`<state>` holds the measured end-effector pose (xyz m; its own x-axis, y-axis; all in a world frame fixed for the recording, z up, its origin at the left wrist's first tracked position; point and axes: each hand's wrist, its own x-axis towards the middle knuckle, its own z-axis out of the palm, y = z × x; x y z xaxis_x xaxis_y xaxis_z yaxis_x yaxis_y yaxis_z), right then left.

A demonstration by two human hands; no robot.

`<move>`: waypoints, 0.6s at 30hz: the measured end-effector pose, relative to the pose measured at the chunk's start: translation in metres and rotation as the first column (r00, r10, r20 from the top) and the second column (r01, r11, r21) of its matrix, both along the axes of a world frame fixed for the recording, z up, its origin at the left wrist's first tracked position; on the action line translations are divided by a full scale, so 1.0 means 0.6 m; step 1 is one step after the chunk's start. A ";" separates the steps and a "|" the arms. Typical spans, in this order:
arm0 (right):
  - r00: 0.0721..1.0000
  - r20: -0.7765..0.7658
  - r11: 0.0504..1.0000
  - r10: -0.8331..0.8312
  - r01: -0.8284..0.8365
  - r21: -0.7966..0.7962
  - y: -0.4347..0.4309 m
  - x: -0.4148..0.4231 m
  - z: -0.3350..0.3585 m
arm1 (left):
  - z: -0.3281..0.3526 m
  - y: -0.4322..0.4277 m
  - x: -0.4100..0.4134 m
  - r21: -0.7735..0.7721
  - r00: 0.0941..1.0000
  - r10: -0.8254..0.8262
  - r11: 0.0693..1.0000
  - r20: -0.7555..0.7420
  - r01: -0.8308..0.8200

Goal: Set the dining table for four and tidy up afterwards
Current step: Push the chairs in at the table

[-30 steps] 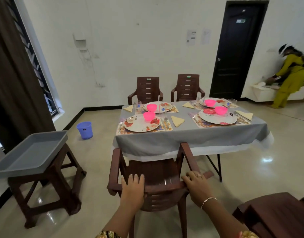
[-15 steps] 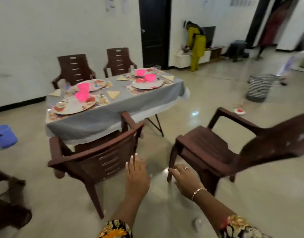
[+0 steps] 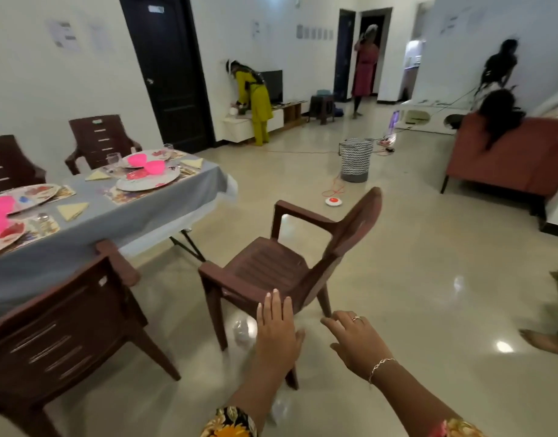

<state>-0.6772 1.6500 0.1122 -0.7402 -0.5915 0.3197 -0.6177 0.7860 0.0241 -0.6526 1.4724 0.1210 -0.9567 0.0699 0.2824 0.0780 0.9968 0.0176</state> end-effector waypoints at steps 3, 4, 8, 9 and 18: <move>0.998 -0.048 0.998 -0.047 0.048 0.031 0.112 -0.008 0.023 | 0.022 0.117 -0.025 0.016 0.997 -0.052 0.998 -0.054 0.053; 0.997 -0.057 0.998 -0.058 0.060 0.037 0.145 -0.014 0.031 | 0.032 0.150 -0.034 0.023 0.996 -0.068 0.997 -0.062 0.069; 0.992 -0.080 0.995 -0.100 0.102 0.016 0.248 -0.046 0.052 | 0.062 0.248 -0.077 0.019 0.984 -0.137 0.990 -0.118 0.140; 0.990 -0.086 0.994 -0.108 0.109 0.017 0.267 -0.056 0.055 | 0.068 0.264 -0.090 0.012 0.982 -0.143 0.989 -0.125 0.146; 0.985 -0.165 0.998 -0.049 0.056 0.035 0.338 -0.205 0.067 | 0.069 0.330 -0.253 -0.081 0.988 -0.130 0.989 -0.080 0.123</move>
